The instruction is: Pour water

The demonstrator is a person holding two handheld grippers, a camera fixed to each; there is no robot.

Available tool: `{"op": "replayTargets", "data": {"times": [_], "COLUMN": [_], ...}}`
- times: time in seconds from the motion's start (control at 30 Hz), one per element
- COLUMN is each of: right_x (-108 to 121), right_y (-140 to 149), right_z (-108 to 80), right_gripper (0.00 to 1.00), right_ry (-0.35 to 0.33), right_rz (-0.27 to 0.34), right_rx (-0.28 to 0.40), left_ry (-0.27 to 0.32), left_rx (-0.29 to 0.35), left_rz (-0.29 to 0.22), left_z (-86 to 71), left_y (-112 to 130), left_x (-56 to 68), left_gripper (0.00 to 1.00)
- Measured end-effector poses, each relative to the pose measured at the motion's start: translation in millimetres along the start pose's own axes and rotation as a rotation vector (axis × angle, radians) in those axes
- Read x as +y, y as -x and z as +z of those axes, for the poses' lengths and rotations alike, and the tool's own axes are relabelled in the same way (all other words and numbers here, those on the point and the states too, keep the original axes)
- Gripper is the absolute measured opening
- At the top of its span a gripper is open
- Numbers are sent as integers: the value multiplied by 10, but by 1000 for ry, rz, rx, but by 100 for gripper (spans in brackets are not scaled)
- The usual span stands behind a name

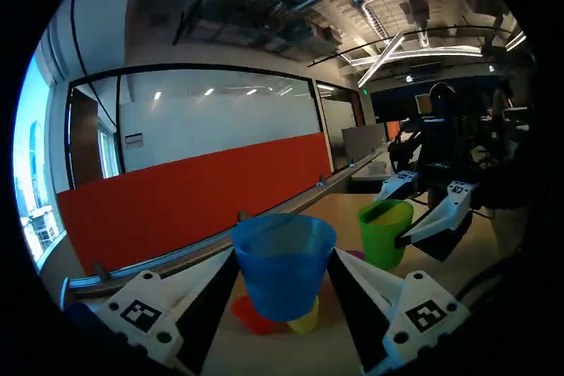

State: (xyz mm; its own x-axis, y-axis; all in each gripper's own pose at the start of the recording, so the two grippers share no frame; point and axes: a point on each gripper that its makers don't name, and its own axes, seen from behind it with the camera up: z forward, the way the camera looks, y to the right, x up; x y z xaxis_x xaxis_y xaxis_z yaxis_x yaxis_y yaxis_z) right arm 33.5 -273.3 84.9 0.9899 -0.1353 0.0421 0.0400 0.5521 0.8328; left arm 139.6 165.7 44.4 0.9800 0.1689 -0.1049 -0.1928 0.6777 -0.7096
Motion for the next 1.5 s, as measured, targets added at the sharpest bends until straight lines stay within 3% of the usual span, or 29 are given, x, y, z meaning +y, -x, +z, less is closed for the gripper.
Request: {"op": "replayTargets", "data": {"times": [0.37,0.9,1.5], "right_x": [-79,-224,-374], "right_y": [-31,-23,-11], "right_z": [35,103,208], "right_gripper": [91,91,91], "right_ry": [-27,-74,-133], "right_rz": [-2,-3,-4], "right_rx": [-3,-5,-15], "left_ry": [-17,-8,-1], "left_rx": [21,27,47], "left_rz": [74,295,485], "left_z": [12,78,99], "left_y": [-183,-392,-617], "left_x": [-70,48,99], "left_gripper": [84,84,84]}}
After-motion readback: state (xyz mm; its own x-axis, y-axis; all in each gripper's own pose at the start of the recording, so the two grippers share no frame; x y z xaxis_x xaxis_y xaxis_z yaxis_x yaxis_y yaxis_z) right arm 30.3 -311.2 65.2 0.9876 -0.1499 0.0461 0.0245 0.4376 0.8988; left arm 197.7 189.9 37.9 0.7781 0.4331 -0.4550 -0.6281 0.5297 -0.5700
